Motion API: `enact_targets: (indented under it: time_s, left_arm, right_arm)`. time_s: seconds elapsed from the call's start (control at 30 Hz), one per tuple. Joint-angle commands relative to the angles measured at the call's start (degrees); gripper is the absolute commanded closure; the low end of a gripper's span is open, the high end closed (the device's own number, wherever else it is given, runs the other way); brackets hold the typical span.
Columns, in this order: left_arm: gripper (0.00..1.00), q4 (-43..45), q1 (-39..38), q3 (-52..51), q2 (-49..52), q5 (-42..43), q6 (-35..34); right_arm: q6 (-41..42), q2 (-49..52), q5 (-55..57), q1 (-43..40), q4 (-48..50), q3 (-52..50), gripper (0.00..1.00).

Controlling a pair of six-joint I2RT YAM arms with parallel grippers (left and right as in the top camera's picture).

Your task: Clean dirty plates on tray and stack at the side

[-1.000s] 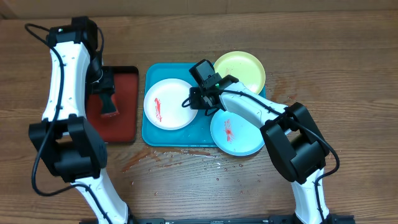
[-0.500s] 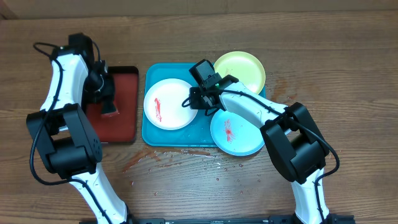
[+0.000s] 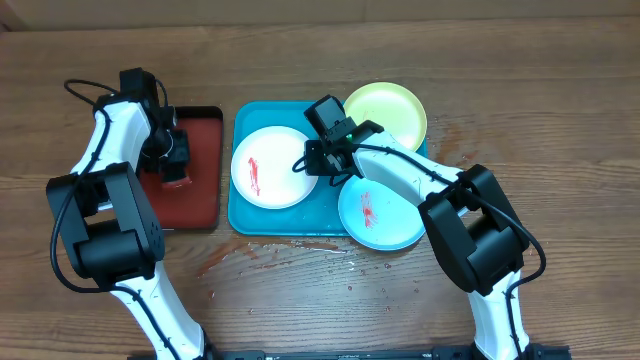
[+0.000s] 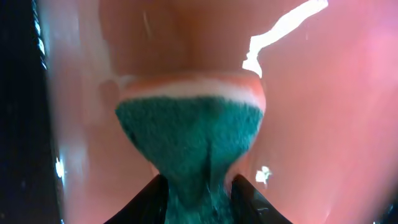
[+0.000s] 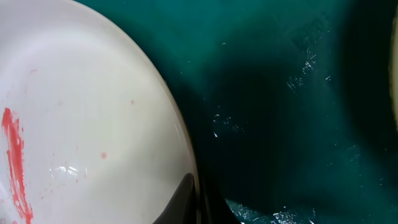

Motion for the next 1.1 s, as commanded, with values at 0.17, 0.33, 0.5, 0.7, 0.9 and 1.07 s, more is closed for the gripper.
enact_targets:
  time_s: [0.17,0.33,0.5,0.7,0.9,1.07]
  left_arm:
    - [0.79,2.1,-0.1,-1.0,0.3,3.3,-0.7]
    - [0.96,3.5,-0.1,-4.8,0.3,6.2,-2.0]
    - [0.96,-1.7,-0.1,-0.8,-0.5,6.9,-2.2]
    - [0.96,-11.8,-0.3,12.3,-2.4,10.1,-0.9]
    - [0.96,-19.3,-3.9,20.7,-4.7,14.0,2.6]
    - [0.96,-20.0,-13.6,17.9,-4.8,16.7,1.7]
  right_arm:
    - [-0.3,2.7,0.2,0.4,-0.1,-0.2,0.96]
    - [-0.3,2.7,0.4,0.4,-0.4,-0.2,0.96]
    - [-0.3,2.7,0.3,0.3,-1.1,-0.2,0.96]
    - [-0.3,2.7,-3.8,-0.1,-1.8,-0.2,0.96]
    - [-0.3,2.7,-9.1,-2.1,-2.6,-0.2,0.96]
    - [-0.3,2.7,-12.4,-4.4,-5.0,-0.2,0.96]
